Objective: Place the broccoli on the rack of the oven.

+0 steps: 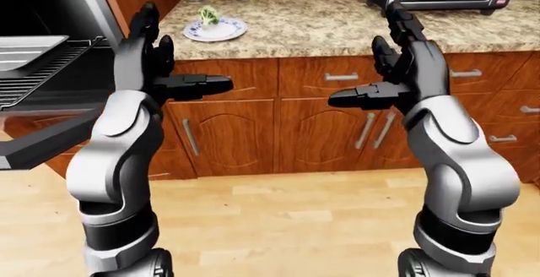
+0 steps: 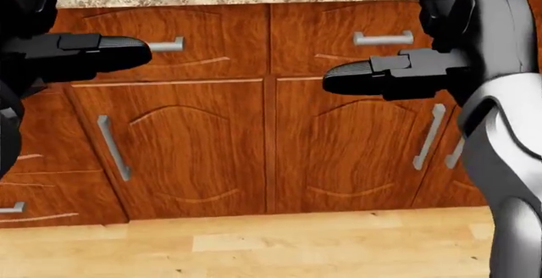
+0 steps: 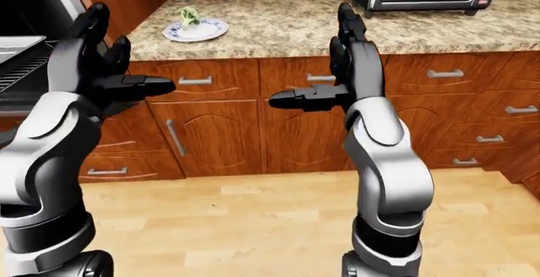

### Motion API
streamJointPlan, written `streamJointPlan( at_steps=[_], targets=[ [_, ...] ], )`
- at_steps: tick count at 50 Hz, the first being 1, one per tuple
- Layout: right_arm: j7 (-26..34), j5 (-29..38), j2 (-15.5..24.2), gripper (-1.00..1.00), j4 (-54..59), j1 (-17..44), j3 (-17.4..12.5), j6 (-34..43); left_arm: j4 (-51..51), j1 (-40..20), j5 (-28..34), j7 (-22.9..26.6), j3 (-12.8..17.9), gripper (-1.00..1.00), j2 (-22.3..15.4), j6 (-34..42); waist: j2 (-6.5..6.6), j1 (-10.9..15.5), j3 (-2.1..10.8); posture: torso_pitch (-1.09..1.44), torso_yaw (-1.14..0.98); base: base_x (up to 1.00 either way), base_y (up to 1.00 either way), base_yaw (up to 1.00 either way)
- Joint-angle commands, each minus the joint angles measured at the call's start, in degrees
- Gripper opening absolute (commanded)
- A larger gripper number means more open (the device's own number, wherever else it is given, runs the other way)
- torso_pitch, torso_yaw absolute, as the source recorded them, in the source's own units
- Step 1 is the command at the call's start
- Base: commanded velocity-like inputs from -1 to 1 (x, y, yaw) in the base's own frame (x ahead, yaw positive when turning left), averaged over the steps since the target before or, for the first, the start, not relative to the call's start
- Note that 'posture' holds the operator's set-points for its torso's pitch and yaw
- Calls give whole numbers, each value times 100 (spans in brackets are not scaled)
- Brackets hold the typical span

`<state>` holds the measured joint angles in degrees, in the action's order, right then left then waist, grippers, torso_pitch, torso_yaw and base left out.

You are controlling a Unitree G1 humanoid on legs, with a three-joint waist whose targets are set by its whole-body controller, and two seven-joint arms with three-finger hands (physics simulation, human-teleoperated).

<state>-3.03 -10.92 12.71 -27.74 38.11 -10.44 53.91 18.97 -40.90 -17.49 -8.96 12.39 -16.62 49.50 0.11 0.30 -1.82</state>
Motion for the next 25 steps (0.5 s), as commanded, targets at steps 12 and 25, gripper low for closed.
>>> streamJointPlan(
  at_steps=[12,25],
  targets=[
    [-280,-413,136,100,-122,147,-75,-134,185,-104,-96,-40,-20,100,-70,-46,10,-8,196,0,0,2,1,0],
    [-440,-616,209,100,-135,185,-81,-90,232,-159,-154,-75,-8,100,-94,54,191,-35,56,0,0,18,8,0]
  ],
)
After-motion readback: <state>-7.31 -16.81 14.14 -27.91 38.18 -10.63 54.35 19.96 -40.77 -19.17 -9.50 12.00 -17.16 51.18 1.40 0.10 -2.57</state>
